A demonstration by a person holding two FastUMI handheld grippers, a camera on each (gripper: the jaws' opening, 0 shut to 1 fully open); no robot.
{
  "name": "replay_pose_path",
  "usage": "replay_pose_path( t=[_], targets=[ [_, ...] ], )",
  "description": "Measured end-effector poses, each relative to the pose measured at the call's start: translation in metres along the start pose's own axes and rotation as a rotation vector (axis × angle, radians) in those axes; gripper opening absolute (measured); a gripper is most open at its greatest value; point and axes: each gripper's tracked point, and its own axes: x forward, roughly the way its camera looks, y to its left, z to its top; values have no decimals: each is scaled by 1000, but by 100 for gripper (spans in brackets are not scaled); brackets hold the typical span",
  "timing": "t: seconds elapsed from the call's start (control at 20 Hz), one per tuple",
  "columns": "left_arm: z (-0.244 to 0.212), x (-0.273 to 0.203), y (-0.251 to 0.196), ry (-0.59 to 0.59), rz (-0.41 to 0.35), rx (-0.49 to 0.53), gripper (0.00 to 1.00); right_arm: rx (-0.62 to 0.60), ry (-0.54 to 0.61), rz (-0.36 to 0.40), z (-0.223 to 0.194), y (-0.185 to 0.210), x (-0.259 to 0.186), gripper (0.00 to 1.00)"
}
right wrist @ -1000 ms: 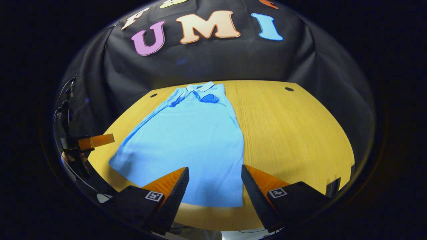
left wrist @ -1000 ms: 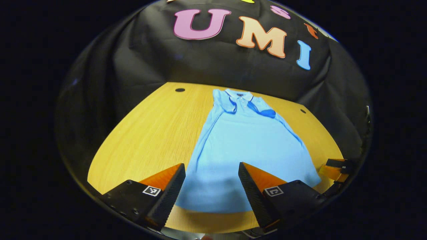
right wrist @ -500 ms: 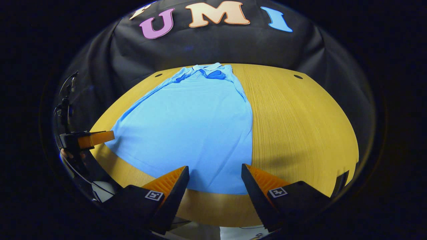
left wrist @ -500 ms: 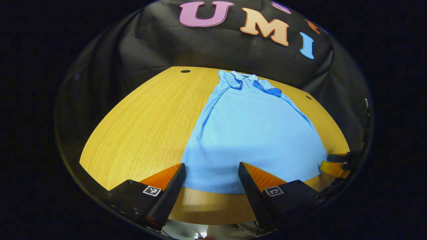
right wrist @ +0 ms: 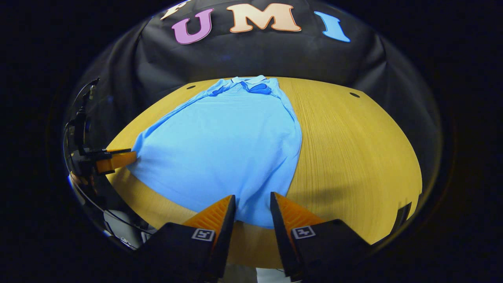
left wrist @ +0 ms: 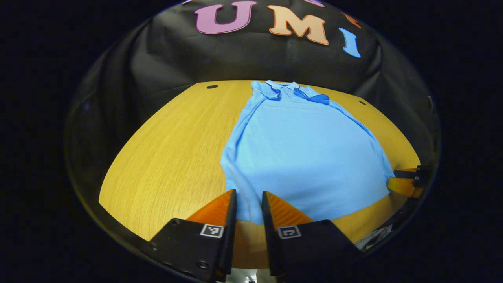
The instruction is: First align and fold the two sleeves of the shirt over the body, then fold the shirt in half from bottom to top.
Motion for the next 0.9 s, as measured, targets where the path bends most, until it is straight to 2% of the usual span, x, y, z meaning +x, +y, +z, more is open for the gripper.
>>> replay_pose_path(
  t=[0.05,0.1,0.2,0.3,0.35,0.45,0.65,0.9],
  targets=[
    [-1,2,-4,4,-8,11,31,9,4,12,0,3,1,45],
    [0,2,-5,1,-6,16,9,24,11,28,0,7,2,34],
    [0,2,-5,18,-1,0,0,50,24,38,0,10,2,10],
    [2,3,-6,26,-14,-23,0,75,30,36,-1,10,0,8],
    [2,3,-5,33,-18,-35,0,87,30,35,1,11,0,3],
    [6,1,-4,44,-17,-63,0,114,19,29,8,11,-4,0],
    [33,-4,-7,-2,-35,-138,0,134,-22,13,31,11,-10,3],
    [84,0,-6,-92,-78,-158,0,176,-120,-22,83,9,-10,2]
  ],
)
